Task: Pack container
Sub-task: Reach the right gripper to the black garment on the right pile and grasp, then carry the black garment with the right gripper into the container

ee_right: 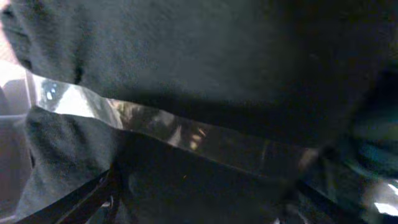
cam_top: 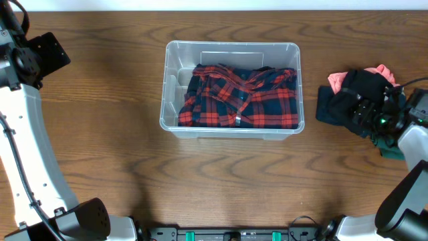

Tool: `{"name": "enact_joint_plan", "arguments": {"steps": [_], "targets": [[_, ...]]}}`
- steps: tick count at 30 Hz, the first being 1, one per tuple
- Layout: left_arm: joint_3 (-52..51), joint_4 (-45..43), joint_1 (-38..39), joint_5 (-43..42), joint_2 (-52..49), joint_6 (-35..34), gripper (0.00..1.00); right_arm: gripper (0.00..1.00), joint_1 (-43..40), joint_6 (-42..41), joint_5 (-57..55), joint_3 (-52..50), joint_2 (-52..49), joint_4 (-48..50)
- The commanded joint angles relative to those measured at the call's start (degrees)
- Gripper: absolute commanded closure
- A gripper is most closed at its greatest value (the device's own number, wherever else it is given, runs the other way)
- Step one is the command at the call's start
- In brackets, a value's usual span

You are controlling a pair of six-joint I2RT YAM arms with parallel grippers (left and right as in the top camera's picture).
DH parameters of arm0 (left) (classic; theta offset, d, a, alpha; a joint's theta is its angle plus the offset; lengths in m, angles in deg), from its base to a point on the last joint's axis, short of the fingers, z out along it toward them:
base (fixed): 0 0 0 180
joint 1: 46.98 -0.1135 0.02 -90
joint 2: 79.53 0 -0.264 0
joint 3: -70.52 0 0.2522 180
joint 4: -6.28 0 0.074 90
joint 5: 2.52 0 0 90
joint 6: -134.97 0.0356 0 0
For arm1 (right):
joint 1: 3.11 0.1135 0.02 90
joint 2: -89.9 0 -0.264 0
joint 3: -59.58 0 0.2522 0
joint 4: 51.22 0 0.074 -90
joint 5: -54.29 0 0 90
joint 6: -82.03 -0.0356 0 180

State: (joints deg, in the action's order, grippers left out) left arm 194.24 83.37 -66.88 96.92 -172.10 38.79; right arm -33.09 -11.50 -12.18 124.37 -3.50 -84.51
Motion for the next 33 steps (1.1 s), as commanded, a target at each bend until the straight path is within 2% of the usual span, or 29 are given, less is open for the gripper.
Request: {"name": "enact_joint_plan", "arguments": {"steps": [1,3,4,8,15,20,24,28,33], "targets": [[-0.2,0.3,-0.3,0.5,0.2,-0.5,0.02,0.25,2.0,1.0,0.4,-2.1,-0.5,2.6],[-0.2,0.3,-0.3,0.5,0.2,-0.5,0.02,0.30,2.6,1.1,0.2,-2.5,-0.5,3.8],[-0.2,0.3,-0.3,0.5,0.2,-0.5,0.02,0.37,2.7,1.0,-0.3,-2.4,-0.5,3.9],[-0.2,0.3,-0.3,0.5,0.2,-0.5,0.02,0.98,2.7,1.0,-0.6,-2.4,-0.5,4.4],[-0.2,0.3,-0.3,0.5,0.2,-0.5,0.02,0.99,2.7,-2.3,1.1,-0.6,2.7,3.7],[-0.2,0.3,-0.3,0.5,0.2,-0.5,0.02,0.99,3.1,-2.8,6.0,5.0,11.0,-0.6],[-0.2,0.3,-0.3,0.5,0.2,-0.5,0.02,0.99,4.7,-0.3,11.6,11.7,18.3,-4.7],[-0.2,0.3,-0.3,0.5,0.2,-0.5,0.02,0.99,10.1,1.0,12.3,16.6,25.0,-4.9],[-0.2,0.3,-0.3,0.5,0.2,-0.5,0.02,0.99,22.1,0.4,11.0,17.3,27.8,0.5]]}}
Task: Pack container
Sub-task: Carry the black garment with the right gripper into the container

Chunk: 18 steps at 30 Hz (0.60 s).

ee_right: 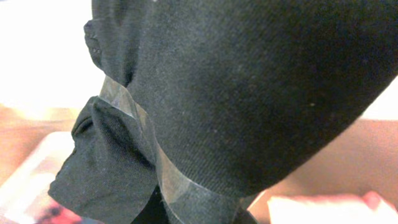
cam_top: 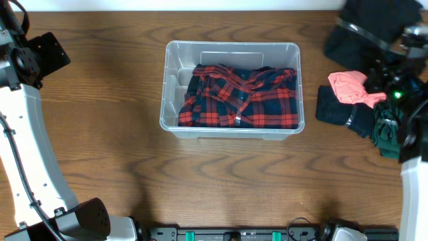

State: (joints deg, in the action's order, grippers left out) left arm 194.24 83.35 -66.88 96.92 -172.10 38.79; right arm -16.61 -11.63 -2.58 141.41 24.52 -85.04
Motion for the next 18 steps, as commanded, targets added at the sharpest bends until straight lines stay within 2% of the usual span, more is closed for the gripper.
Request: {"name": "enact_joint_plan", "arguments": {"steps": [1,9,14,18], "targets": [[-0.2,0.3,-0.3,0.5,0.2,-0.5,0.02,0.99,8.2,0.5,0.2,0.2,-0.7,1.9],[-0.2,0.3,-0.3,0.5,0.2,-0.5,0.02,0.99,29.5,-2.8,-7.9,0.4,-12.6,14.2],[-0.2,0.3,-0.3,0.5,0.2,-0.5,0.02,0.99,36.6,-3.7,-8.0,4.4,-23.3,16.8],[-0.2,0.3,-0.3,0.5,0.2,-0.5,0.02,0.99,40.2,-9.9,-9.5,10.2,-31.6,16.5]]}}
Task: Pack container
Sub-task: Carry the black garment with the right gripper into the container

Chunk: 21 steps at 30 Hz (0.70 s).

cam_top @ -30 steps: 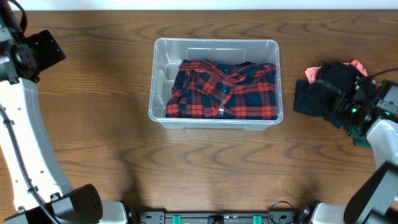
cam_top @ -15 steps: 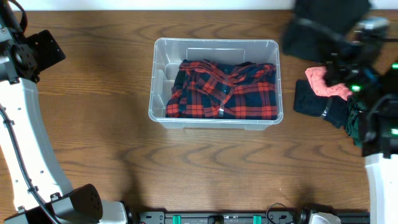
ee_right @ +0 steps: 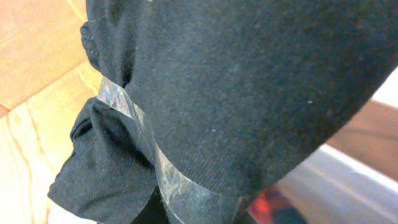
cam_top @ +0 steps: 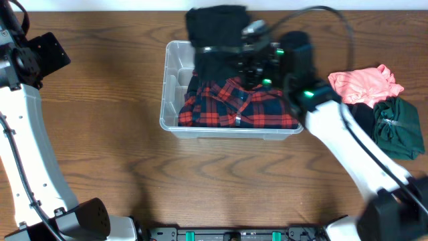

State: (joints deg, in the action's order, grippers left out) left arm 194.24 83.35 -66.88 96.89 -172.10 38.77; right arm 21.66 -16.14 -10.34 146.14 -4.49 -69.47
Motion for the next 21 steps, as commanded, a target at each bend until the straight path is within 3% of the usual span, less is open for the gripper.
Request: {"name": "enact_joint_plan", "arguments": {"steps": [1,12,21], "targets": [[-0.2,0.3,-0.3,0.5,0.2,-0.5,0.02,0.99,2.5,-7.5,-2.3,6.7,-4.2,0.9],[-0.2,0.3,-0.3,0.5,0.2,-0.5,0.02,0.99,7.0,-31.3,-9.5,11.4,-13.5,0.2],[-0.2,0.3,-0.3,0.5,0.2,-0.5,0.02,0.99,9.8,-35.1,-9.5,11.4,-15.4,-4.9]]}}
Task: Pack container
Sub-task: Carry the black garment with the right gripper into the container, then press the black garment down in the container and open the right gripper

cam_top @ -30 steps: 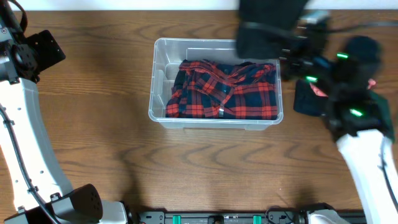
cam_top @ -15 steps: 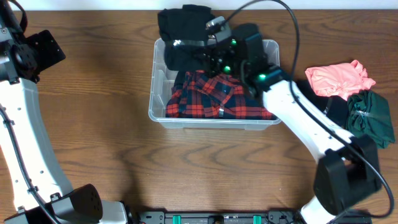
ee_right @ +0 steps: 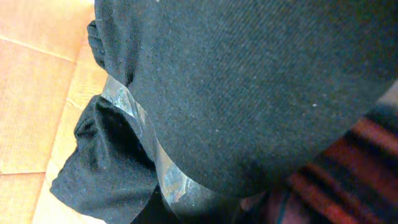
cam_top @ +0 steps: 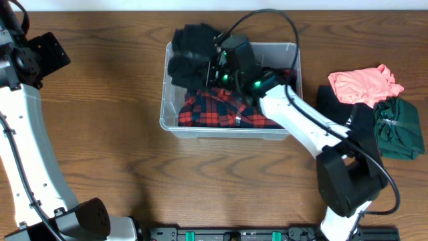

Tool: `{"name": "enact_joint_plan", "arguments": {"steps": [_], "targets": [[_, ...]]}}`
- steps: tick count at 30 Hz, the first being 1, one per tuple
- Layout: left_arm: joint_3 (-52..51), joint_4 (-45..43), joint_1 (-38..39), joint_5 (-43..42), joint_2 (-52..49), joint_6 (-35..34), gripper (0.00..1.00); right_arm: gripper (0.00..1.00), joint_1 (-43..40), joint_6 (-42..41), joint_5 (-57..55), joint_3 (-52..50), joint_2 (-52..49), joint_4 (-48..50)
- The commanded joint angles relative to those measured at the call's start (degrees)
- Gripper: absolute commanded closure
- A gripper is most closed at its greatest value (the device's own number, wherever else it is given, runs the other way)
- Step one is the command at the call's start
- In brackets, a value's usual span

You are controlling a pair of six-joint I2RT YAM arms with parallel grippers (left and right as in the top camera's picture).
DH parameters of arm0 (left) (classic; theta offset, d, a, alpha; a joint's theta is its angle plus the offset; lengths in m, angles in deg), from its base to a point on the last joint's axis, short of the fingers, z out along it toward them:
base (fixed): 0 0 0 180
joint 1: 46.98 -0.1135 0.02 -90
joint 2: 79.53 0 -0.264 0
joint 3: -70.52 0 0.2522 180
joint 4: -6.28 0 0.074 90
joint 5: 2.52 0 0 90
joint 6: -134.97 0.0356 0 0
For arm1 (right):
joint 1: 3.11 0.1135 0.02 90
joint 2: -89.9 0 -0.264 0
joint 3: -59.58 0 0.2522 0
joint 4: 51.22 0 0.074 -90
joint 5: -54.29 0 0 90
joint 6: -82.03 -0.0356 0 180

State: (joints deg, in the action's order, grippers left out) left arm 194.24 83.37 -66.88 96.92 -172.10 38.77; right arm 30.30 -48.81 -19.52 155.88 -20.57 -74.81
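Note:
A clear plastic container point(cam_top: 294, 50) sits mid-table with a red and navy plaid shirt point(cam_top: 221, 110) folded inside. My right gripper point(cam_top: 212, 67) is shut on a black bundled garment point(cam_top: 190, 57), bound by a strip of clear tape, hanging over the container's far left corner. In the right wrist view the black garment point(ee_right: 249, 93) fills the frame, its tape band point(ee_right: 134, 118) crossing it, with the plaid shirt point(ee_right: 348, 168) below at the right. My left gripper is out of view; only the left arm point(cam_top: 27, 134) shows at the left edge.
To the right of the container lie a pink garment point(cam_top: 364, 84), a dark green garment point(cam_top: 398, 130) and a dark navy one point(cam_top: 341, 107). The wooden table point(cam_top: 100, 134) spreads around them.
My right gripper, still holding the black garment, has moved left and lower, from over the container's far rim to its far left corner.
My right gripper was down on the black garment in the pile at the right. Then it held the garment raised at the far right. Later it was over the container's far rim, and now it holds it at the far left corner.

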Motion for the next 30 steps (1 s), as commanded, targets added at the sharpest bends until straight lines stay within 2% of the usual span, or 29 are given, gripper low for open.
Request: {"name": "enact_joint_plan", "arguments": {"steps": [1,3,5,8,10,17,23,29,30], "targets": [[-0.2,0.3,-0.3,0.5,0.2,-0.5,0.02,0.99,1.4,-2.4,-0.3,1.7,0.7,-0.2],[-0.2,0.3,-0.3,0.5,0.2,-0.5,0.02,0.98,1.8,-2.4,-0.3,1.7,0.7,-1.8],[-0.2,0.3,-0.3,0.5,0.2,-0.5,0.02,0.67,1.9,-2.0,-0.3,1.7,0.7,-3.1],[-0.2,0.3,-0.3,0.5,0.2,-0.5,0.02,0.28,1.8,-0.3,0.1,1.7,0.8,-3.5],[-0.2,0.3,-0.3,0.5,0.2,-0.5,0.02,0.21,1.5,1.0,1.4,2.0,1.0,-3.2],[-0.2,0.3,-0.3,0.5,0.2,-0.5,0.02,0.30,1.1,8.2,2.4,4.5,5.0,-3.3],[-0.2,0.3,-0.3,0.5,0.2,-0.5,0.02,0.54,1.3,16.3,2.0,6.1,6.4,-3.3],[-0.2,0.3,-0.3,0.5,0.2,-0.5,0.02,0.82,2.3,18.8,0.7,6.0,4.3,-4.6],[-0.2,0.3,-0.3,0.5,0.2,-0.5,0.02,0.83,2.6,18.9,0.7,6.0,3.6,-4.5]]}}
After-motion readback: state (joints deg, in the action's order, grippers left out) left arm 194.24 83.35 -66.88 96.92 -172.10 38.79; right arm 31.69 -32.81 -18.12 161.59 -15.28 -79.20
